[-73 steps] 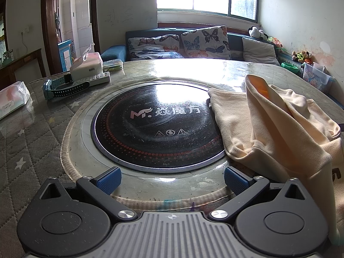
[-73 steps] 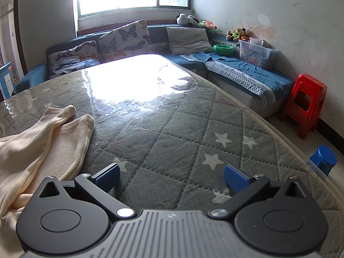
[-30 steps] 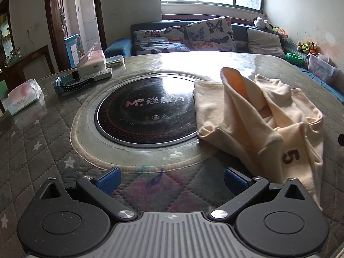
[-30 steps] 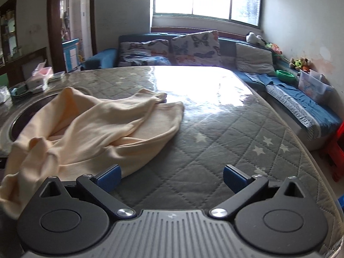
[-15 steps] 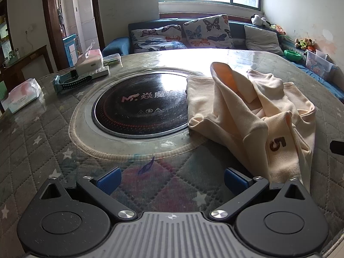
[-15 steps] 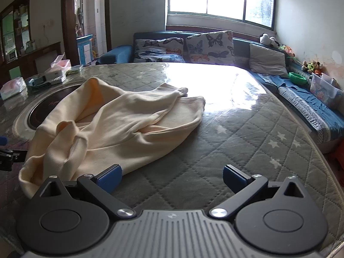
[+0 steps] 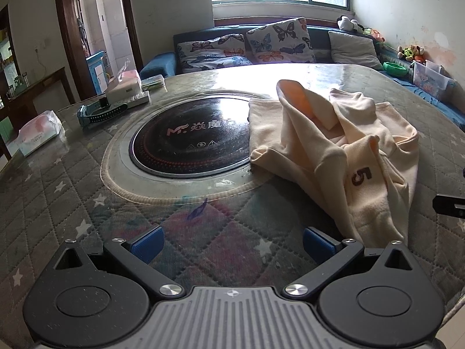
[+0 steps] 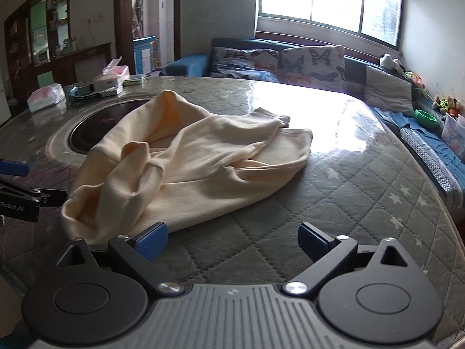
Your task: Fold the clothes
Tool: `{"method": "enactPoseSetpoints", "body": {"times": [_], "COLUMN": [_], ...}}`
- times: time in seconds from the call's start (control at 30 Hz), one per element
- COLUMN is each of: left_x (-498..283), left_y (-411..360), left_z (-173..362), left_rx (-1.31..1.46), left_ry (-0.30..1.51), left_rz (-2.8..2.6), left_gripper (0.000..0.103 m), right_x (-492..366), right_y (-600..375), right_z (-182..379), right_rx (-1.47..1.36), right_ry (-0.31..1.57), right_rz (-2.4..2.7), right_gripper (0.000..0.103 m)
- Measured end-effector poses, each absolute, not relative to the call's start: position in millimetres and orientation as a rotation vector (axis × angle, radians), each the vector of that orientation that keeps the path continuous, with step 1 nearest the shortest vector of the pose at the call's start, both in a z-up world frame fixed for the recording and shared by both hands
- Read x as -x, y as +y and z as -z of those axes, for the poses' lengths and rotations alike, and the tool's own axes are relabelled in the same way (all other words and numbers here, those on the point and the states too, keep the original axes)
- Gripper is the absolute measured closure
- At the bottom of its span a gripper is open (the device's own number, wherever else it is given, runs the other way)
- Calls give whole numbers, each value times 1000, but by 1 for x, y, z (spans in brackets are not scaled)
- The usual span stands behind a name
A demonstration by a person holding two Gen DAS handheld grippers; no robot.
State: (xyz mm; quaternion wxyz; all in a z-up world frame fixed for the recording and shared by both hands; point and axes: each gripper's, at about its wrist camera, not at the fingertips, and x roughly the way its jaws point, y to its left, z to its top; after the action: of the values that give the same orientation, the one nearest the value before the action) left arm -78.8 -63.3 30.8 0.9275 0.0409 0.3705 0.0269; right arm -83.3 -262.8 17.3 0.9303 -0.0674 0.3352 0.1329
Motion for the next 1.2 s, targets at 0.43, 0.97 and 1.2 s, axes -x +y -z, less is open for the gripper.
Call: {"method": "enactPoseSetpoints", "body": {"times": [0.43, 0.97, 1.2], "left_x": [82, 61, 43], "left_y": [-69, -62, -59], "left_z": [-34, -38, -41], "left_rx": [-104, -116, -149], "left_ry": [760, 759, 752], "left_rz": [-52, -58, -59], "left_gripper": [0, 0, 0], "right_x": [86, 64, 46], "right_y": [-253, -244, -243], "right_z": [-19, -24, -28], "right_rx": [159, 174, 166], "right_ry": [689, 699, 699], "right_rz": [-325, -351, -352], "right_gripper": [11, 20, 25]}}
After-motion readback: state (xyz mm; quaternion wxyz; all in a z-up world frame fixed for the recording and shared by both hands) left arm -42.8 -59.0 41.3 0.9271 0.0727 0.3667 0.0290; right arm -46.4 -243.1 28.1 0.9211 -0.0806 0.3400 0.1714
